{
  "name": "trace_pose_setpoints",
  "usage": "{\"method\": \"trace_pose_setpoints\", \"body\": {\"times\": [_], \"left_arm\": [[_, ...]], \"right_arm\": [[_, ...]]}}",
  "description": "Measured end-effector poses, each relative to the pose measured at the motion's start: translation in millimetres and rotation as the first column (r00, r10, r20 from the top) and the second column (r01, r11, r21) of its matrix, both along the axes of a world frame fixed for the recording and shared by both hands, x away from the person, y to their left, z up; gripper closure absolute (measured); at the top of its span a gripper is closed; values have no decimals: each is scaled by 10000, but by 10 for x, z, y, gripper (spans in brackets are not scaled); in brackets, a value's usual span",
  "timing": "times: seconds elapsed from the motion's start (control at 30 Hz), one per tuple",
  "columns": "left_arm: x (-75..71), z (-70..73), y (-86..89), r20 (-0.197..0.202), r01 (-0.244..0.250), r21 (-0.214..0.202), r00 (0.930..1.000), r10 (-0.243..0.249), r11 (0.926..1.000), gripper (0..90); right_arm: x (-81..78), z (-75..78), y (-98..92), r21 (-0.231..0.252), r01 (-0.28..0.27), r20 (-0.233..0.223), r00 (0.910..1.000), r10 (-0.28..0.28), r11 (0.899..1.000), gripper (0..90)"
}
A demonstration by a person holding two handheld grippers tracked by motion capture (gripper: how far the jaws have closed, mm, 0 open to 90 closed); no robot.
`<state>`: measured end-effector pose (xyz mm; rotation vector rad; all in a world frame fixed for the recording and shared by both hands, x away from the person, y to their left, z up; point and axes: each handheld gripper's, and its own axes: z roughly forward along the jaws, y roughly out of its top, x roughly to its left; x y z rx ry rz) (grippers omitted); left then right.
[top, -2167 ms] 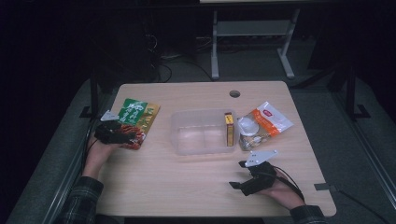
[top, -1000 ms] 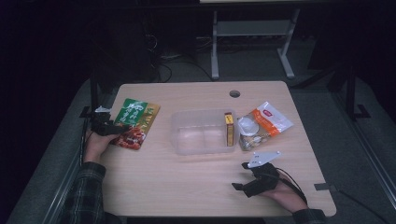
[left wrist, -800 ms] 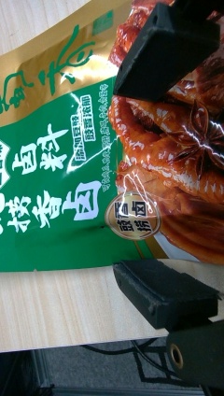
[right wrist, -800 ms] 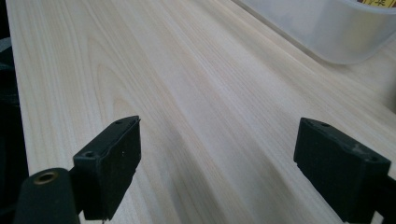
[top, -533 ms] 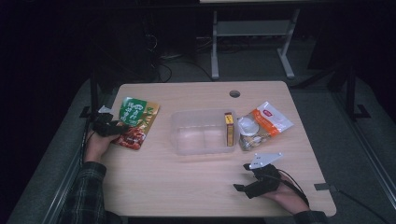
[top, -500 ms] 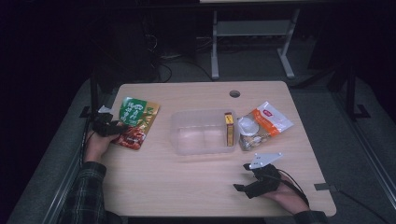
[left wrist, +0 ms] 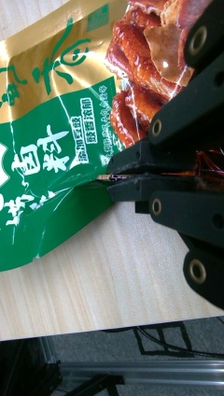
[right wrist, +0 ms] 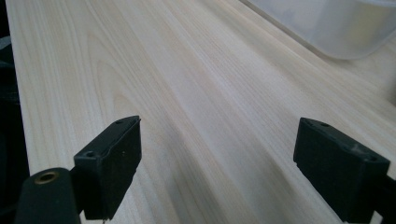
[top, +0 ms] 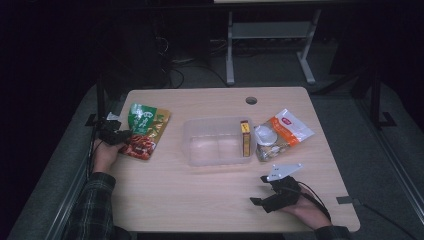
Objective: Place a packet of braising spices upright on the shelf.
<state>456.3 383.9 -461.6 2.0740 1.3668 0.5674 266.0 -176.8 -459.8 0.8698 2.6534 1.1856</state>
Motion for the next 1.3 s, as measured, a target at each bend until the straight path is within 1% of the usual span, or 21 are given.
{"method": "trace_pose_setpoints", "body": {"times": [0.03, 0.13, 0.23, 0.27, 0.33, 0.47, 0.53, 0.6, 0.63, 0.73, 0.77, 0.8, 0.87, 0.93, 1.0, 1.17, 1.23, 1.3], "left_arm": [[-1, 3, -3, 0, 14, 35, 10000, -14, 10000, 884], [-6, 6, 10, 1, -15, -163, 10000, 15, 9999, 892], [-11, 20, 27, 19, 10, -263, 10000, -10, 9997, 897], [-17, 30, 32, 37, -23, -392, 10000, 24, 9992, 898], [-38, 68, 54, 70, 17, -672, 10000, -13, 9977, 899], [-114, 168, 83, 153, 219, -970, 9997, -205, 9950, 900], [-166, 222, 96, 242, 301, -1068, 9993, -277, 9938, 900], [-215, 274, 115, 297, 361, -1119, 9990, -330, 9931, 900], [-239, 300, 130, 339, 409, -1143, 9987, -372, 9926, 900], [-313, 362, 174, 471, 545, -1396, 9977, -483, 9887, 900], [-337, 374, 183, 469, 532, -1572, 9978, -463, 9861, 900], [-359, 386, 194, 459, 564, -1646, 9977, -495, 9847, 900], [-398, 408, 202, 443, 655, -1739, 9973, -586, 9826, 900], [-446, 444, 208, 419, 763, -1720, 9967, -701, 9821, 900], [-495, 479, 210, 490, 845, -1877, 9959, -766, 9786, 900], [-625, 595, 216, 622, 1072, -2044, 9934, -964, 9730, 900], [-673, 638, 215, 647, 1234, -2118, 9916, -1120, 9695, 900], [-726, 675, 212, 686, 1505, -2208, 9880, -1386, 9636, 900]], "right_arm": [[-2, 2, 0, 16, 33, -31, 10000, -33, 10000, 148], [-3, 6, -6, 49, 55, -17, 10000, -55, 10000, 148], [-1, 6, -12, 43, 76, -57, 10000, -76, 10000, 149], [-2, 6, -12, 38, 97, -97, 9999, -97, 9999, 152], [-3, 6, -13, 47, 74, -179, 9998, -73, 10000, 163], [-4, 16, -7, 8, 132, -215, 9997, -132, 9999, 163], [-15, 23, 1, -89, 173, -130, 9998, -175, 9998, 148], [-27, 35, 11, -248, 121, -37, 9999, -122, 9996, 140], [-34, 45, 16, -246, 75, -17, 10000, -75, 9997, 138], [-35, 69, 29, -113, 44, -79, 10000, -45, 9999, 137], [-29, 68, 32, -123, 57, -133, 9999, -58, 9999, 137], [-15, 62, 31, -121, 43, -161, 9999, -44, 9999, 137], [9, 50, 29, -108, 18, -220, 9998, -21, 9999, 137], [21, 50, 35, -61, 30, -329, 9995, -32, 10000, 137], [36, 49, 37, -46, -25, -297, 9996, 23, 10000, 138], [62, 53, 50, -32, -137, -269, 9995, 136, 9999, 140], [65, 56, 57, -29, -158, -266, 9995, 157, 9999, 140], [68, 58, 59, -4, -209, -265, 9994, 208, 9998, 140]]}}
